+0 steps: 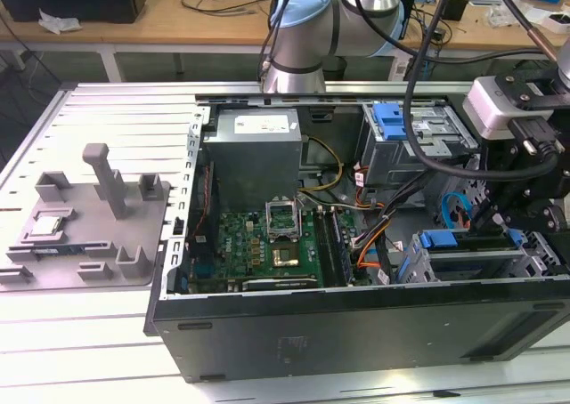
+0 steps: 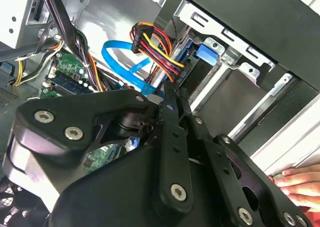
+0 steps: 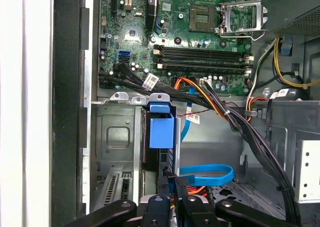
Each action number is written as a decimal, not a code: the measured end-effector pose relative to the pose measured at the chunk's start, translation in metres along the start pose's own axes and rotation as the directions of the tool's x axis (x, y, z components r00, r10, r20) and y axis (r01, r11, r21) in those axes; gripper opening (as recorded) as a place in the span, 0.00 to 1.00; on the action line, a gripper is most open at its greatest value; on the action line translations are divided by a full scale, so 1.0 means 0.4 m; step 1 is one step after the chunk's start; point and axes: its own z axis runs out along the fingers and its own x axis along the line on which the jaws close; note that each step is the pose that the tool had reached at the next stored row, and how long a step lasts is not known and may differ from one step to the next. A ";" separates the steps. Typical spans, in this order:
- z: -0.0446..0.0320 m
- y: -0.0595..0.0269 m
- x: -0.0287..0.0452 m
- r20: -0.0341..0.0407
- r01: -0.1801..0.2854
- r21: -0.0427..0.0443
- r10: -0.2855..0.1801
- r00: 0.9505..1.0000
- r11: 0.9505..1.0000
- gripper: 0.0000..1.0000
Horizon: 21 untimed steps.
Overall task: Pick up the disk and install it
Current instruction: 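Insert the second disk wire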
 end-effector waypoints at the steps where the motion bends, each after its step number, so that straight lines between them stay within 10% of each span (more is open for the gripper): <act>1: 0.000 0.000 -0.001 0.000 0.000 0.000 0.000 1.000 1.000 0.16; 21: 0.015 -0.004 0.000 0.000 0.000 0.000 0.000 1.000 1.000 0.16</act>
